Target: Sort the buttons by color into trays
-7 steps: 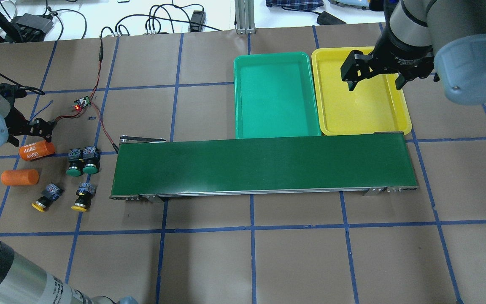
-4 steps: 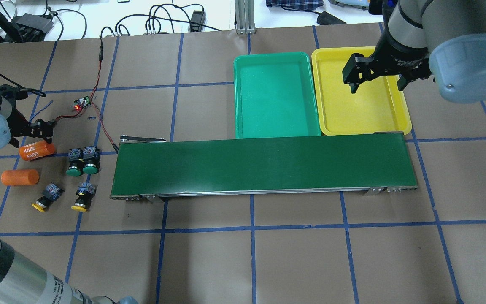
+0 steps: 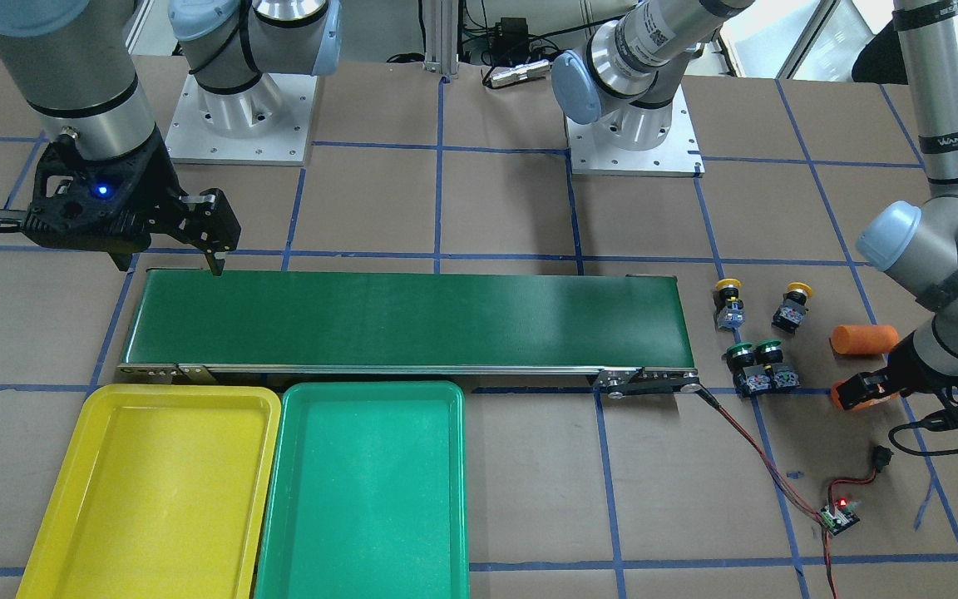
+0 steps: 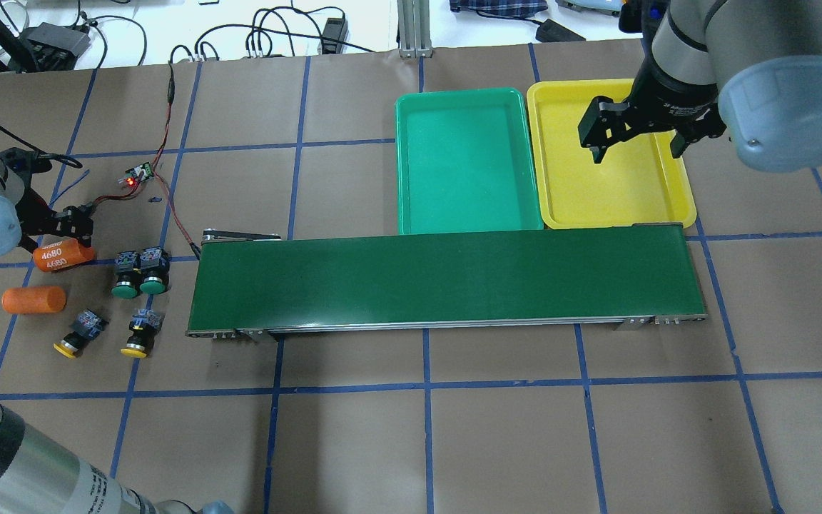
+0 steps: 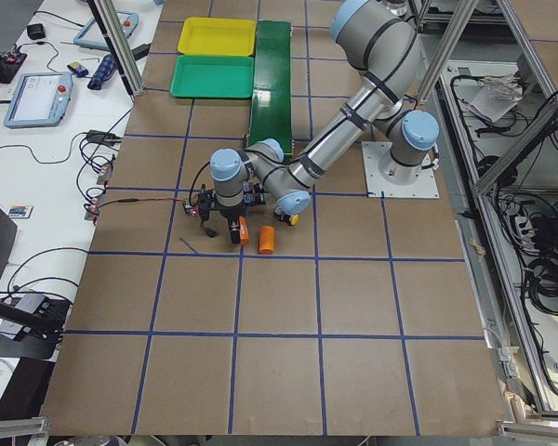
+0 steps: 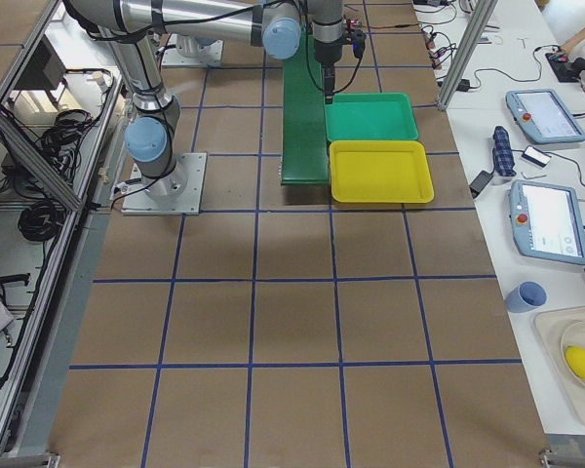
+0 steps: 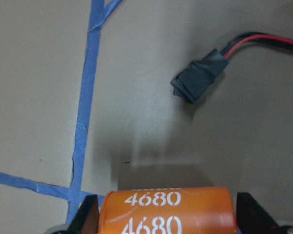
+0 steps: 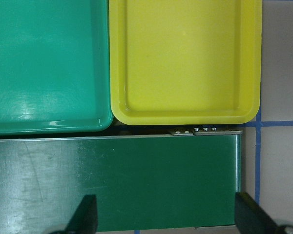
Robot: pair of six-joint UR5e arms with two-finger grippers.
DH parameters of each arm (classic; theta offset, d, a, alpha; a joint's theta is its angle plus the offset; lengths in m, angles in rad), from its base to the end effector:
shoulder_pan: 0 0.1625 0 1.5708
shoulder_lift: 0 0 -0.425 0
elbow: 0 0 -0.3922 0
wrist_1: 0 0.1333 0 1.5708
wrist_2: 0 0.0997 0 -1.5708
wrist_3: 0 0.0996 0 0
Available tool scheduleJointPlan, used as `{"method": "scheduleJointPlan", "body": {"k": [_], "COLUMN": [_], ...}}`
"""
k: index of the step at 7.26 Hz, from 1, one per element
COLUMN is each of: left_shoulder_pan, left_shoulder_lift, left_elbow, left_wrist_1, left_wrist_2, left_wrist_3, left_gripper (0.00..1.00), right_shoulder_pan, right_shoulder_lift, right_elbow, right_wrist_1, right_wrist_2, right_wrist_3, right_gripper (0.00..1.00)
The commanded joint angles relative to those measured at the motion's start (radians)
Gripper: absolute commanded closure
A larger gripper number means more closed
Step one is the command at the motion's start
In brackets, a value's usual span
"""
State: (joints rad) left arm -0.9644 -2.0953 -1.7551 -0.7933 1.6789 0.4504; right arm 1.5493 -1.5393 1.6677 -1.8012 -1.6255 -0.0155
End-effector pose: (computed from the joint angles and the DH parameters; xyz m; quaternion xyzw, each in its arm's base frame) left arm 0.2508 -0.5767 0.1831 -0.0796 0.9948 -0.0024 0.0639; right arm 0.1168 -0.5143 0.4483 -0.0044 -0.9983 0.0504 0.0283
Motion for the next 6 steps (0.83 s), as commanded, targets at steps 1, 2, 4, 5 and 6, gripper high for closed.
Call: {"method": "scheduleJointPlan", "body": {"k": [1, 2, 4, 5, 6], "left_shoulder_pan": [-0.002, -0.005, -0.039, -0.087, -0.15], "left_shoulder_lift": [0.004, 0.03, 0.108, 0.151, 0.212], "left_elbow": [-0.001, 0.006, 0.008, 0.008, 0.006], "left_wrist_1": [-0.015, -0.05, -0.118, -0.188, -0.225], "left_wrist_2": [0.004, 0.001, -0.013, -0.055, -0.059], "left_wrist_3": [0.078, 0.095, 0.094, 0.093, 0.091], "left_gripper": [1.0, 1.0, 1.0, 1.0, 1.0], "right_shoulder_pan": [0.0, 0.0, 0.0, 0.0, 0.0], "right_shoulder_lift": [-0.005, 0.005, 0.013, 0.013, 0.002], "right_elbow": [0.0, -0.002, -0.005, -0.005, -0.006], "right_wrist_1": [0.002, -0.009, -0.018, -0.03, -0.03], "right_wrist_2": [0.004, 0.001, 0.012, 0.0, 0.003], "right_wrist_3": [0.0, -0.001, 0.009, 0.008, 0.011], "right_gripper": [0.0, 0.0, 0.0, 0.0, 0.0]}}
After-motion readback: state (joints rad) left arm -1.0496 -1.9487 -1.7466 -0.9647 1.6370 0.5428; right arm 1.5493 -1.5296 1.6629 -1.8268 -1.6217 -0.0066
